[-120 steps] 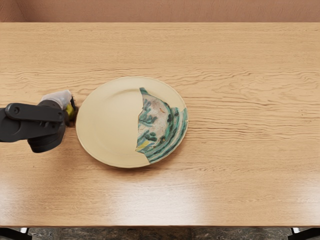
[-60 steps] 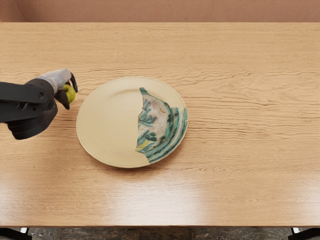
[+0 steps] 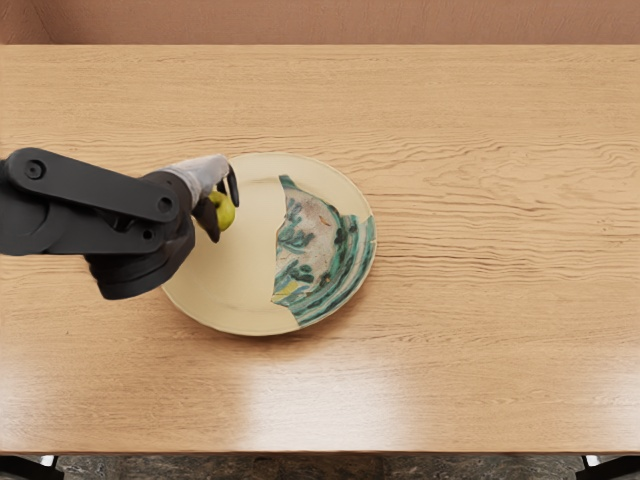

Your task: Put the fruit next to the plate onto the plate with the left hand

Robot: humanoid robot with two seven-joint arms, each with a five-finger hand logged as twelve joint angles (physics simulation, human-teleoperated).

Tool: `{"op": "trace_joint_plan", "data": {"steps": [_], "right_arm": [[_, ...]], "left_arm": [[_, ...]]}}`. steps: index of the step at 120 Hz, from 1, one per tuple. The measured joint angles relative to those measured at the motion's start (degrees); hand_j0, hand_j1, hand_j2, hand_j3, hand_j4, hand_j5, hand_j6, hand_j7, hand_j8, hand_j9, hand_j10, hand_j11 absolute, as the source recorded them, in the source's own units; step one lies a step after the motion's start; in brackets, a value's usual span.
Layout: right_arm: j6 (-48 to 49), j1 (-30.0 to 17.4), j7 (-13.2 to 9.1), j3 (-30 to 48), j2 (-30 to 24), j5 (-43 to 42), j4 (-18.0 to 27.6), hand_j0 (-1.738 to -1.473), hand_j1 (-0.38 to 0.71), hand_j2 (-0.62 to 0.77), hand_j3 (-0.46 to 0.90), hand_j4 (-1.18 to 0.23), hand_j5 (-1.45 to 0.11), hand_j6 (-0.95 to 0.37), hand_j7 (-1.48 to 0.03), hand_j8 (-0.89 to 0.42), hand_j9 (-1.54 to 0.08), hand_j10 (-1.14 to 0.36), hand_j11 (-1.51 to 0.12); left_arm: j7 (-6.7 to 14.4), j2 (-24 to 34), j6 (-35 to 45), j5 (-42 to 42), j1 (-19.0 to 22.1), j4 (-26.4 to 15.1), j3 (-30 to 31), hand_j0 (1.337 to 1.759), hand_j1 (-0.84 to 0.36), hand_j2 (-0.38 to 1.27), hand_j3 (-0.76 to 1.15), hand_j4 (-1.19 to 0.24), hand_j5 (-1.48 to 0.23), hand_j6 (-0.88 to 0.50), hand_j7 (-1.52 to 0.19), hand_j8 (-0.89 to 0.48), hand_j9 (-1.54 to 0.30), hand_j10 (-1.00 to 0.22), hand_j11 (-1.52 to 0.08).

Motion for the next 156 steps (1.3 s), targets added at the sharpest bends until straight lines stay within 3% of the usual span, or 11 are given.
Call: {"op": "trace_joint_plan", "data": {"steps": [8,32,52,62,76,92,103,115,131,141,156], "right_arm": [[0.0,0.0,0.0,0.0,0.0,0.0,0.0,-1.658,-0.32,0.0,0.0,-0.02,-0.03,-0.02,-0.03,-0.02,-0.03,-0.02,-0.03],[0.0,0.1,0.0,0.0,0.0,0.0,0.0,-1.658,-0.32,0.0,0.0,-0.02,-0.03,-0.02,-0.03,-0.02,-0.03,-0.02,-0.03],[0.0,0.1,0.0,0.0,0.0,0.0,0.0,-1.658,-0.32,0.0,0.0,-0.02,-0.03,-0.02,-0.03,-0.02,-0.03,-0.02,-0.03],[0.0,0.1,0.0,0.0,0.0,0.0,0.0,-1.658,-0.32,0.0,0.0,-0.02,-0.03,-0.02,-0.03,-0.02,-0.03,-0.02,-0.03],[0.0,0.1,0.0,0.0,0.0,0.0,0.0,-1.658,-0.32,0.0,0.0,-0.02,-0.03,-0.02,-0.03,-0.02,-0.03,-0.02,-0.03],[0.0,0.1,0.0,0.0,0.0,0.0,0.0,-1.658,-0.32,0.0,0.0,-0.02,-0.03,-0.02,-0.03,-0.02,-0.03,-0.02,-0.03],[0.0,0.2,0.0,0.0,0.0,0.0,0.0,-1.658,-0.32,0.0,0.0,-0.02,-0.03,-0.02,-0.03,-0.02,-0.03,-0.02,-0.03],[0.0,0.2,0.0,0.0,0.0,0.0,0.0,-1.658,-0.32,0.0,0.0,-0.02,-0.03,-0.02,-0.03,-0.02,-0.03,-0.02,-0.03],[0.0,0.2,0.0,0.0,0.0,0.0,0.0,-1.658,-0.32,0.0,0.0,-0.02,-0.03,-0.02,-0.03,-0.02,-0.03,-0.02,-0.03],[0.0,0.2,0.0,0.0,0.0,0.0,0.0,-1.658,-0.32,0.0,0.0,-0.02,-0.03,-0.02,-0.03,-0.02,-0.03,-0.02,-0.03],[0.0,0.2,0.0,0.0,0.0,0.0,0.0,-1.658,-0.32,0.0,0.0,-0.02,-0.03,-0.02,-0.03,-0.02,-0.03,-0.02,-0.03]], "left_arm": [[0.0,0.0,0.3,-1.0,0.1,0.0,-0.2,1.651,-0.36,0.37,0.0,-0.51,-1.19,-0.2,-1.1,-0.24,-1.1,-0.69,-1.09],[0.0,-0.1,0.9,-3.2,0.0,0.2,-1.9,1.655,-0.11,0.17,0.0,-0.35,-0.65,-0.24,-0.62,-0.25,-0.62,-0.44,-0.62],[0.0,0.8,0.9,-3.7,0.5,0.6,-3.0,1.657,-0.02,0.1,0.0,-0.29,-0.47,-0.24,-0.45,-0.25,-0.45,-0.33,-0.45],[0.0,5.6,1.0,-6.5,1.0,1.5,-6.0,1.657,0.01,0.09,0.0,-0.28,-0.42,-0.24,-0.41,-0.25,-0.41,-0.3,-0.41],[0.0,17.3,-1.0,-9.0,9.1,1.6,-15.5,1.658,0.03,0.07,0.0,-0.26,-0.38,-0.25,-0.37,-0.25,-0.37,-0.28,-0.37],[0.0,29.9,-12.3,-9.9,19.2,0.2,-32.3,1.658,0.04,0.06,0.0,-0.26,-0.35,-0.25,-0.35,-0.25,-0.35,-0.26,-0.35],[0.0,37.8,-23.8,-10.2,34.2,-0.4,-47.7,1.658,0.04,0.06,0.0,-0.25,-0.34,-0.25,-0.34,-0.25,-0.34,-0.26,-0.34],[0.0,39.8,-35.1,-12.2,44.3,-0.5,-63.8,1.658,0.05,0.05,0.0,-0.25,-0.33,-0.25,-0.33,-0.25,-0.33,-0.26,-0.33],[0.0,40.1,-51.2,-15.1,45.4,1.7,-74.0,1.658,0.05,0.05,0.0,-0.25,-0.33,-0.25,-0.33,-0.25,-0.33,-0.25,-0.33],[0.0,40.0,-59.4,-17.9,46.3,4.4,-76.2,1.658,0.05,0.05,0.0,-0.25,-0.33,-0.25,-0.33,-0.25,-0.33,-0.25,-0.32],[0.0,40.0,-64.1,-19.8,46.8,6.1,-77.5,1.658,0.05,0.05,0.0,-0.25,-0.32,-0.25,-0.32,-0.25,-0.32,-0.25,-0.32]]}}
